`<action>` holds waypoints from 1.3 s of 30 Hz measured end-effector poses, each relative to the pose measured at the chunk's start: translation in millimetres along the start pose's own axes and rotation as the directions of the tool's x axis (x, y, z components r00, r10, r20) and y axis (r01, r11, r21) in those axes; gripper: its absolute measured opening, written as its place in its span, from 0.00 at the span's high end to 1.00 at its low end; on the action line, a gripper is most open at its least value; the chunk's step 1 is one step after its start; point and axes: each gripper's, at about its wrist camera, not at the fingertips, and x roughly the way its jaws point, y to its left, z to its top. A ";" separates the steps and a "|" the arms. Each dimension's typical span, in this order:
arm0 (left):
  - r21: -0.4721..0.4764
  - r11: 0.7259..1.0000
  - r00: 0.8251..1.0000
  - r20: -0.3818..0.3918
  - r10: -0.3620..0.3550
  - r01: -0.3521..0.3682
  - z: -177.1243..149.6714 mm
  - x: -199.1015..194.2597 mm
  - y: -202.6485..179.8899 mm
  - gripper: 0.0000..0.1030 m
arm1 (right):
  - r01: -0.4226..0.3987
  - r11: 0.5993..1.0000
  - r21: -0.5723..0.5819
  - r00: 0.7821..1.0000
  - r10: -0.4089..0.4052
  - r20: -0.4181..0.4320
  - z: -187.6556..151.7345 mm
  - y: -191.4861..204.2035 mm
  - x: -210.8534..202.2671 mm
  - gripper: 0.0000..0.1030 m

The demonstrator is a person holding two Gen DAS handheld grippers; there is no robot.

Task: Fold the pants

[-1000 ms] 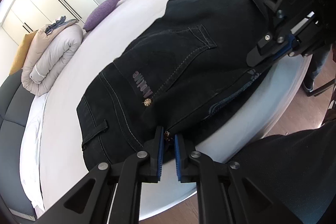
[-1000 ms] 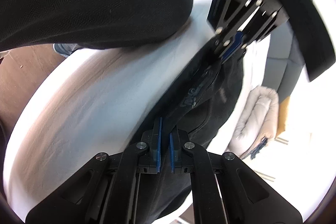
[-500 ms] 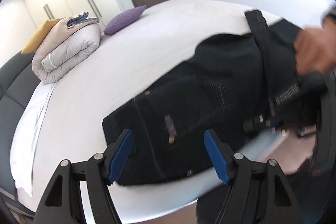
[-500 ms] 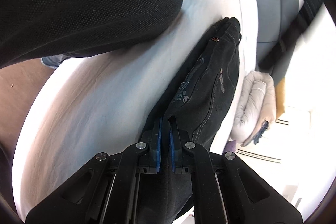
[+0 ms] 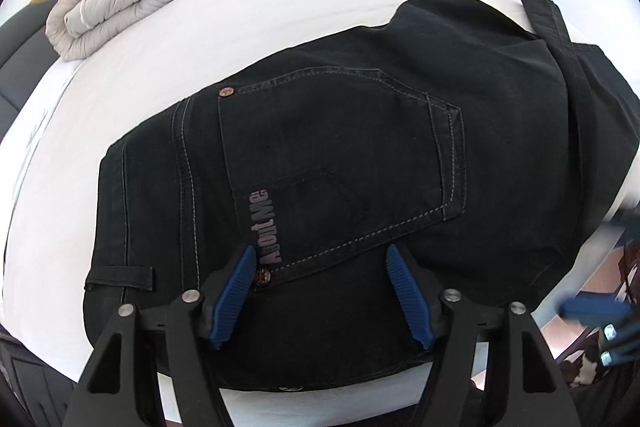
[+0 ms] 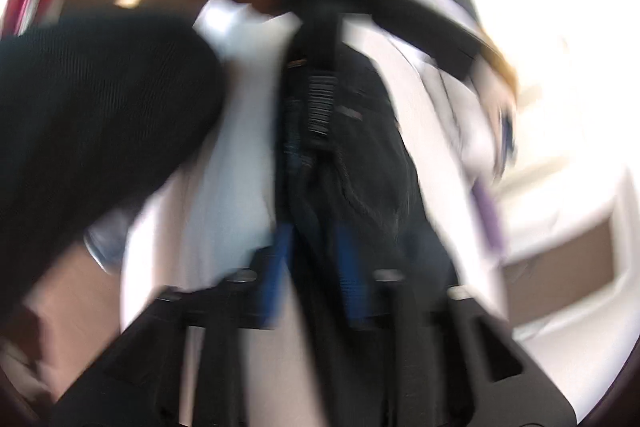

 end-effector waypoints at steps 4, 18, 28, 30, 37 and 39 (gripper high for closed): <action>-0.040 0.999 1.000 -0.009 -0.011 0.011 2.4 5.4 9.1 0.29 | -0.128 0.842 0.525 0.992 0.100 0.082 -46.4 -80.4 -34.1 0.17; -0.058 0.998 1.000 -0.020 0.014 -0.015 3.7 16.4 -3.3 0.28 | -0.225 -0.499 0.837 0.974 -0.137 0.180 -401.2 -305.9 -49.2 0.48; -0.066 0.998 1.000 -0.026 0.016 -0.017 7.0 15.1 -2.3 0.27 | -0.086 -0.585 0.806 0.995 -0.006 0.102 -435.1 -316.9 22.4 0.52; -0.065 0.998 1.000 -0.025 0.017 -0.019 7.8 15.3 -1.2 0.26 | -0.083 -0.602 0.794 0.995 -0.004 0.100 -441.3 -321.3 34.3 0.52; -0.068 0.998 1.000 -0.020 0.017 -0.018 7.4 15.6 -0.5 0.26 | -0.076 -0.529 0.845 0.996 -0.005 0.087 -421.7 -341.2 47.0 0.95; -0.068 0.997 1.000 -0.020 0.018 -0.020 6.4 15.3 -1.1 0.26 | -0.069 -0.510 0.858 0.997 -0.012 0.073 -417.8 -344.5 43.0 0.97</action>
